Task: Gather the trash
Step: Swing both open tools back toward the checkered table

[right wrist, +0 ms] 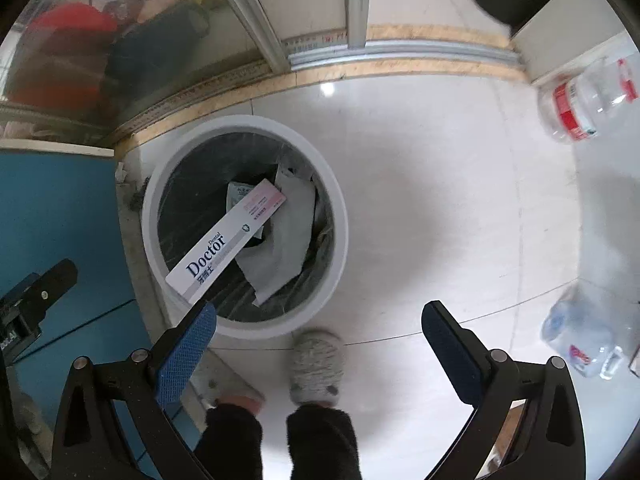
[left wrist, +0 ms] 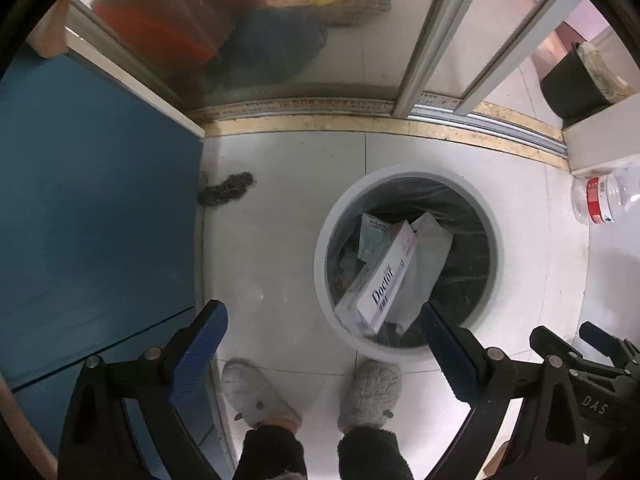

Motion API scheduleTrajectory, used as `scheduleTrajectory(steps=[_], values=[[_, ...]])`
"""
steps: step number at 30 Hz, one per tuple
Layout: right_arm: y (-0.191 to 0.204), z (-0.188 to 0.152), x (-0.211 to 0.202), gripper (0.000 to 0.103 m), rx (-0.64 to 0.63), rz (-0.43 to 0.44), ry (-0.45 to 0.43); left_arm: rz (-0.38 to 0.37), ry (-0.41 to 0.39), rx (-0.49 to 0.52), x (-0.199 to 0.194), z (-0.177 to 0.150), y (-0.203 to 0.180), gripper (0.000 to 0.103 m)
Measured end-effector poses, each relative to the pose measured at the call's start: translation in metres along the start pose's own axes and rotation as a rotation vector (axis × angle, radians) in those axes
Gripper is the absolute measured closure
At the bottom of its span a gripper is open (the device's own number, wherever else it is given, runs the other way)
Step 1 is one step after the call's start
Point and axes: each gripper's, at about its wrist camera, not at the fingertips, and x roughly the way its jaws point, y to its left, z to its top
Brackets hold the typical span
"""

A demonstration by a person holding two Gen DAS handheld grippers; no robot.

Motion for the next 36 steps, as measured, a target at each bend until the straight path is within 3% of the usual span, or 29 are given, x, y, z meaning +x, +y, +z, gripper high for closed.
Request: scheduleTrajectory(steps=[7, 18, 24, 31, 36], values=[[0.007, -0.04, -0.094, 0.0, -0.008, -0.007, -0.098, -0.015, -0.048, 0.028, -0.093, -0.028, -0.004, 0.005], [0.003, -0.115, -0.308, 0.0, -0.015, -0.02, -0.265, -0.067, -0.154, 0.052, -0.285, -0.077, -0.008, 0.005], [0.003, -0.148, -0.402, 0.0, -0.02, 0.018, -0.315, -0.092, -0.204, 0.023, -0.363, -0.096, 0.005, 0.005], [0.034, -0.156, -0.468, 0.0, -0.094, 0.106, -0.334, -0.102, -0.281, -0.076, -0.421, -0.101, 0.044, 0.005], [0.103, -0.143, -0.491, 0.0, -0.218, 0.198, -0.32, -0.083, -0.367, -0.252, -0.454, -0.102, 0.127, 0.005]])
